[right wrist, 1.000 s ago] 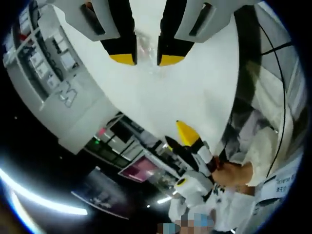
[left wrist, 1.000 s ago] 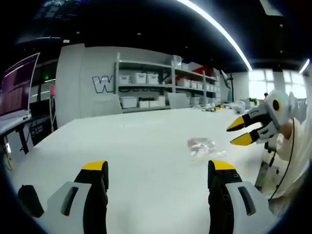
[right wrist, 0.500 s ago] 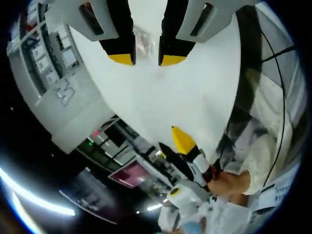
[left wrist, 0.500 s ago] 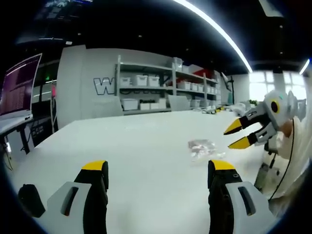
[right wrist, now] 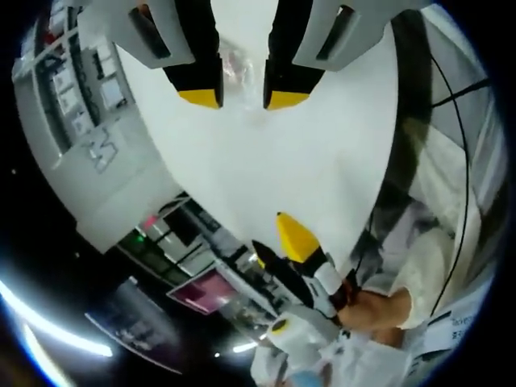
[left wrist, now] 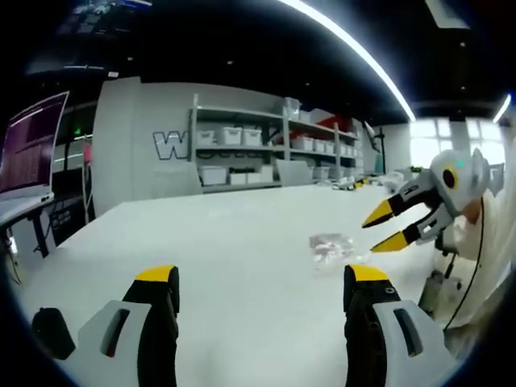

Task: Open the resealable bag by pulling the two sides of the seal apart until the entire bag opening is separated and visibly accessible.

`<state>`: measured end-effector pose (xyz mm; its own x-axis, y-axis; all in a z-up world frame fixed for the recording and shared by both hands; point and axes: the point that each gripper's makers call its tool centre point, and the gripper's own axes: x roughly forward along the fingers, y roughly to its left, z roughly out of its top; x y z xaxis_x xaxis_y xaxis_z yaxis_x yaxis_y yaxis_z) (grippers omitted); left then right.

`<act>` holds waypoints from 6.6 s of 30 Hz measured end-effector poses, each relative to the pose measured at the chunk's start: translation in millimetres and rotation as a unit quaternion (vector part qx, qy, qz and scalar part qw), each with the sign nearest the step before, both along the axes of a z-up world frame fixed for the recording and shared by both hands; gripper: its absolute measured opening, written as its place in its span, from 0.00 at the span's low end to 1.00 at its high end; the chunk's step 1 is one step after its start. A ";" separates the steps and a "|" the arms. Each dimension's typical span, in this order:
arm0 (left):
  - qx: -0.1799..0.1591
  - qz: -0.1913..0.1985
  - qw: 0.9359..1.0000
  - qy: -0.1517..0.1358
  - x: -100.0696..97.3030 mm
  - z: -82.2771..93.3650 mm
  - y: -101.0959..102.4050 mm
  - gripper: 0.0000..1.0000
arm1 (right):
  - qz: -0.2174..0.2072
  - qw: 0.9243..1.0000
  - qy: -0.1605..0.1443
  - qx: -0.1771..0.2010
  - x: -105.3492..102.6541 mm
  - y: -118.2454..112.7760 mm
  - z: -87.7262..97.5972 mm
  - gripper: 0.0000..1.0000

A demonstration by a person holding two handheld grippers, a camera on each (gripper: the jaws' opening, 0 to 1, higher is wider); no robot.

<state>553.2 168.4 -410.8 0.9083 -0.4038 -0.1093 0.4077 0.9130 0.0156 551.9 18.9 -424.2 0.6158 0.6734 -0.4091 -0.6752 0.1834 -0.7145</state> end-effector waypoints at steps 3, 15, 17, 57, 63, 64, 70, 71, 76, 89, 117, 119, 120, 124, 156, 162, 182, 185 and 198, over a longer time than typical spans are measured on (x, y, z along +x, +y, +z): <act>0.000 -0.001 1.000 -0.001 0.1 1.2 -0.9 0.83 | 0.004 1.000 0.012 0.003 -1.9 1.0 -0.5 0.18; -0.003 0.001 1.000 -0.004 1.4 5.0 3.0 0.83 | -0.010 0.999 0.029 -0.012 7.0 -3.1 -4.5 0.20; -0.004 0.001 1.000 -0.004 1.7 5.6 3.6 0.83 | -0.010 0.999 0.029 -0.018 7.3 -2.4 -5.8 0.20; -0.018 -0.004 1.000 -0.016 0.0 12.0 7.9 0.83 | -0.014 0.995 0.031 -0.097 15.2 9.4 -21.3 0.16; -0.020 -0.005 1.000 -0.018 -0.1 12.8 8.9 0.83 | -0.016 0.994 0.033 -0.103 17.8 11.6 -23.4 0.15; -0.020 -0.005 1.000 -0.018 0.0 13.0 9.2 0.83 | -0.016 0.994 0.033 -0.104 18.1 11.9 -24.0 0.15; -0.022 -0.006 1.000 -0.021 0.7 13.7 9.6 0.83 | -0.020 0.993 0.038 -0.111 20.1 11.7 -28.5 0.13; -0.022 -0.007 1.000 -0.020 0.8 13.4 9.6 0.83 | -0.021 0.993 0.038 -0.112 20.4 11.6 -28.8 0.13; -0.023 -0.008 1.000 -0.019 1.2 12.4 9.8 0.83 | -0.027 0.992 0.037 -0.117 22.9 10.4 -30.8 0.12; -0.026 -0.007 0.999 -0.020 -1.0 11.8 12.5 0.83 | -0.038 0.991 0.047 -0.119 22.0 10.4 -35.2 0.09; -0.031 -0.006 0.999 -0.023 -8.0 12.6 13.2 0.83 | -0.050 0.988 0.014 -0.147 20.7 8.3 -39.0 0.08; -0.032 -0.006 0.999 -0.023 -8.1 12.2 13.4 0.83 | -0.044 0.988 0.010 -0.147 17.8 10.8 -38.2 0.13; -0.032 -0.005 0.999 -0.023 -8.2 12.1 13.6 0.83 | -0.041 0.989 0.010 -0.142 16.1 13.2 -37.1 0.14; -0.033 -0.005 0.999 -0.023 -8.5 12.8 14.2 0.83 | -0.049 0.985 -0.014 -0.162 22.6 7.9 -35.7 0.10; -0.037 -0.009 0.999 -0.018 -5.9 13.4 11.8 0.82 | -0.088 0.990 0.005 -0.108 30.9 4.6 -25.9 0.00; -0.034 -0.011 0.999 -0.017 -5.8 12.7 9.2 0.82 | -0.089 0.990 0.012 -0.109 29.5 3.1 -30.0 0.00; -0.028 -0.051 0.998 0.026 -6.3 -0.1 -15.6 0.72 | -0.091 0.992 0.011 -0.089 29.4 0.0 -31.1 0.00; -0.028 -0.056 0.998 0.033 -5.0 -2.5 -20.3 0.72 | -0.092 0.992 0.012 -0.086 30.2 -1.1 -31.6 0.00; -0.047 -0.095 0.993 0.052 -2.1 -4.8 -49.3 0.69 | -0.095 0.993 0.012 -0.065 31.8 -2.0 -28.7 0.00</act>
